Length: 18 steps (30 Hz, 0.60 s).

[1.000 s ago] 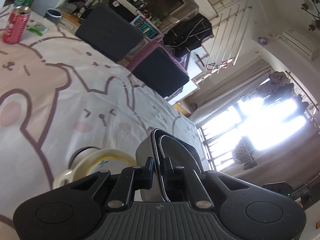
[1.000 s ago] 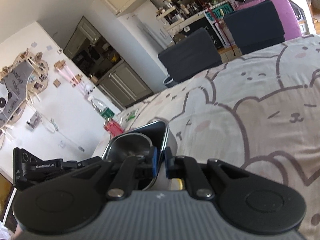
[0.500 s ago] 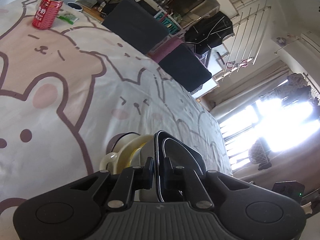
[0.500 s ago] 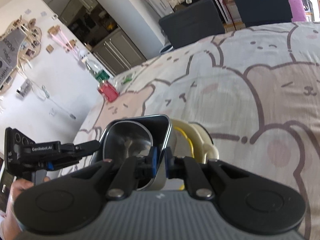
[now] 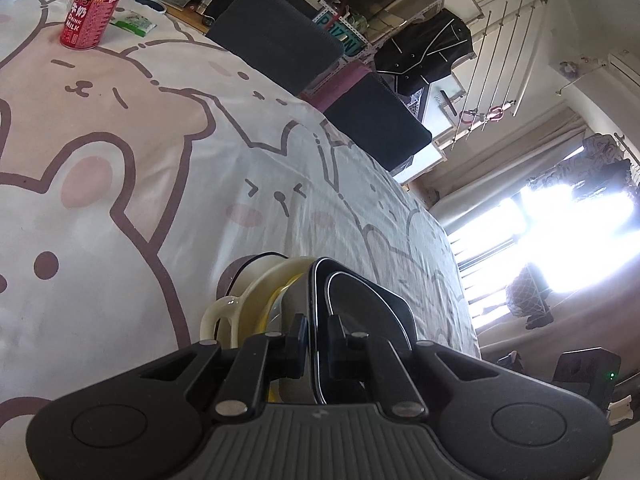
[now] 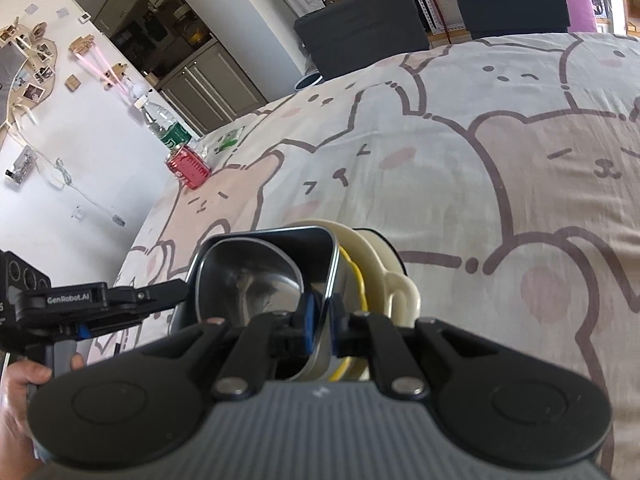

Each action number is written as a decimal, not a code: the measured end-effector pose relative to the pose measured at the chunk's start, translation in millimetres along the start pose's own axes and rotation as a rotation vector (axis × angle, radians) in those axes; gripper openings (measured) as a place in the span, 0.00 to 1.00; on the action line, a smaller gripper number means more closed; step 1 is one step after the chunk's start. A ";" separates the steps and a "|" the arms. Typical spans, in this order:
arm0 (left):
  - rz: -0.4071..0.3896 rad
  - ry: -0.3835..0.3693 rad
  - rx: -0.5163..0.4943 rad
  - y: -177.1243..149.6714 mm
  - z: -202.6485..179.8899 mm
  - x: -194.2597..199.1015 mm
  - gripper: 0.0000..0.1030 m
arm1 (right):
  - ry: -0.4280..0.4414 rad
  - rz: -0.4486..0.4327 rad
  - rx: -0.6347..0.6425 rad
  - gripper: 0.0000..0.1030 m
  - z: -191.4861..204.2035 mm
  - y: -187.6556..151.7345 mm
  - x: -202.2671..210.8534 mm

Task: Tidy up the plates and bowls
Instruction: 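Lower the tray stack onto the yellow-rimmed plates and open both grippers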

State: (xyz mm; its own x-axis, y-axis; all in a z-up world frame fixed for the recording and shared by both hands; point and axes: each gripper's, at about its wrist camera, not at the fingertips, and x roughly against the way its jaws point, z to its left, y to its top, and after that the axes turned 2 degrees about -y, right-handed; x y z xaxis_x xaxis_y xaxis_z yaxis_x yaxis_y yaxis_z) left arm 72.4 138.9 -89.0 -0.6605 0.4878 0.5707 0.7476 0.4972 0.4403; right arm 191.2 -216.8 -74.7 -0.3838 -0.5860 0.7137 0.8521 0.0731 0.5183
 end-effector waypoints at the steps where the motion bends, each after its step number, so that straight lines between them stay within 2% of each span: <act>1: 0.001 0.002 0.001 -0.4 0.5 -0.5 0.10 | -0.001 0.001 0.001 0.11 0.4 0.3 -0.6; 18: 0.010 0.022 -0.001 -0.6 1.5 -7.3 0.10 | -0.012 0.007 0.001 0.11 2.6 2.2 -6.7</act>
State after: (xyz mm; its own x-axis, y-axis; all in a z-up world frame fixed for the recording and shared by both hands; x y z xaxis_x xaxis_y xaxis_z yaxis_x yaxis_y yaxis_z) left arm 76.7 136.1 -94.4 -0.6515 0.4766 0.5903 0.7541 0.4916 0.4354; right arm 194.7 -210.7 -77.1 -0.3824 -0.5757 0.7227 0.8544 0.0775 0.5138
